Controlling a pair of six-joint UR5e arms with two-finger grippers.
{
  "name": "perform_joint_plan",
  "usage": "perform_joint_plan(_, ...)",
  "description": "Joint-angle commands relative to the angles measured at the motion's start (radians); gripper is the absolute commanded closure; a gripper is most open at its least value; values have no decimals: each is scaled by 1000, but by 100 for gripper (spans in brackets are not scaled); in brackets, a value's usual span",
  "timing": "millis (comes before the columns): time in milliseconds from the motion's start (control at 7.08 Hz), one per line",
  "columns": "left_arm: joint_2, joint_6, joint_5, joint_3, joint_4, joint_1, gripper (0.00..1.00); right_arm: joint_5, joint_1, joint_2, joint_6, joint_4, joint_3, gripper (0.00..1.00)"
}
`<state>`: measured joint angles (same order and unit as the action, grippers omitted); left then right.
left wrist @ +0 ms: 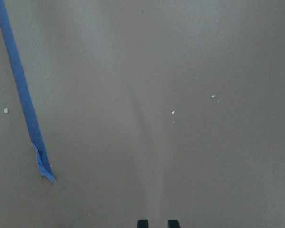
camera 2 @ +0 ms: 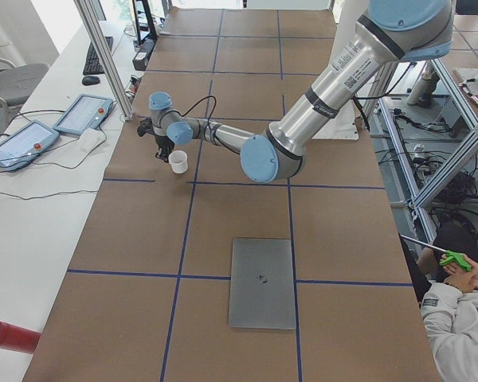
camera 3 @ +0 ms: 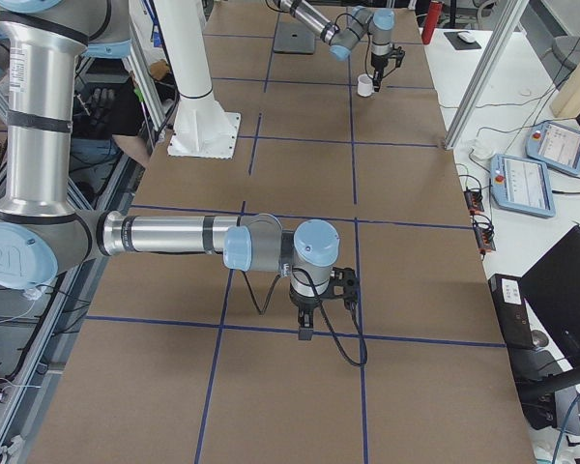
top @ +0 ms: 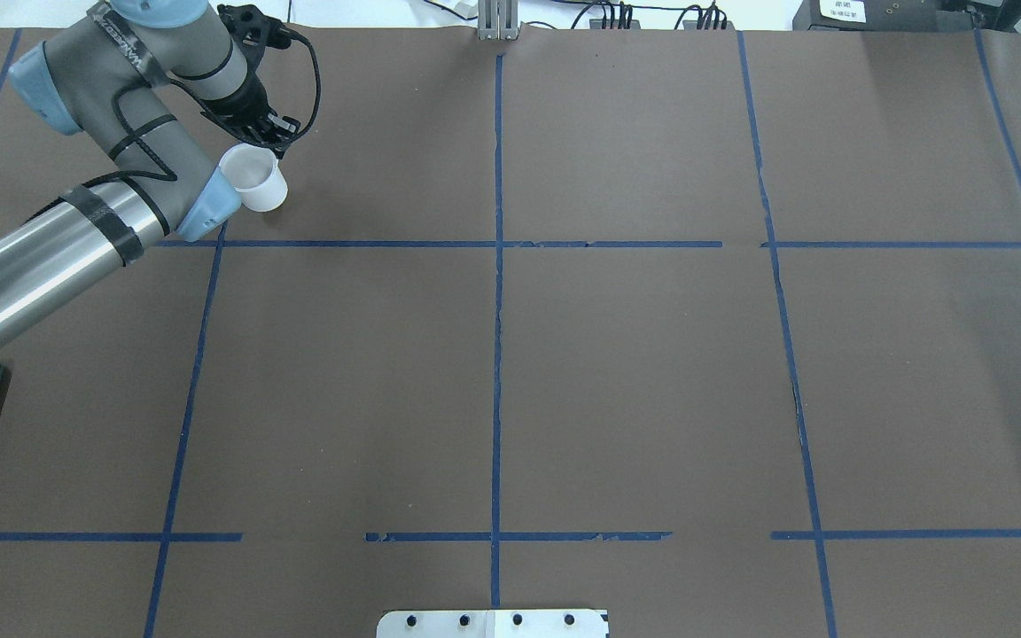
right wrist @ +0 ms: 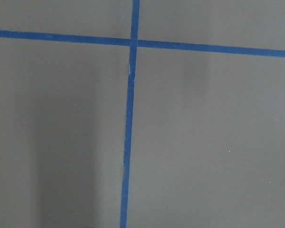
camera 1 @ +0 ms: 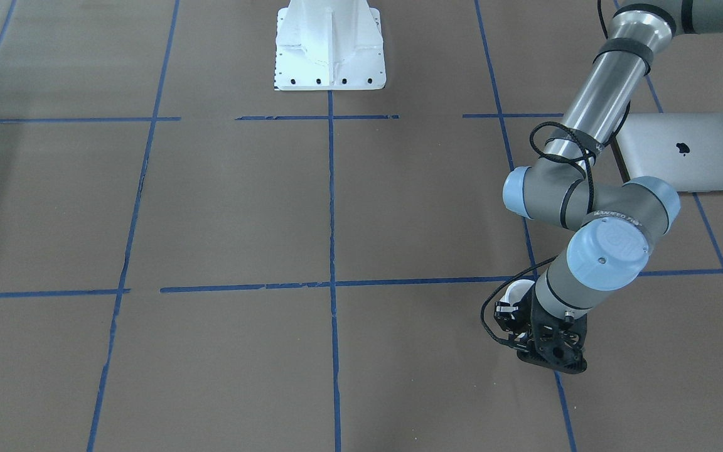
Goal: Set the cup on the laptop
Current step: 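Lift the mug and carry it toward the silver laptop nearer the robot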
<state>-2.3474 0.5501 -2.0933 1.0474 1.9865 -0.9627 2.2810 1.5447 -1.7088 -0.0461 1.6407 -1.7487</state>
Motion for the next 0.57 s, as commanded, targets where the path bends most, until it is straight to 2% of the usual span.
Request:
perform_joint_plan(0,177,-12,-4,290,-118,-43,100,0,0,0,0,1,0,0)
perform_joint_plan(141,338,-13,-8,460,-118,-65,100,0,0,0,0,1,0,0)
perform_joint_plan(424,576,-47,-57,587,-103,-106,100,0,0,0,0,1,0,0)
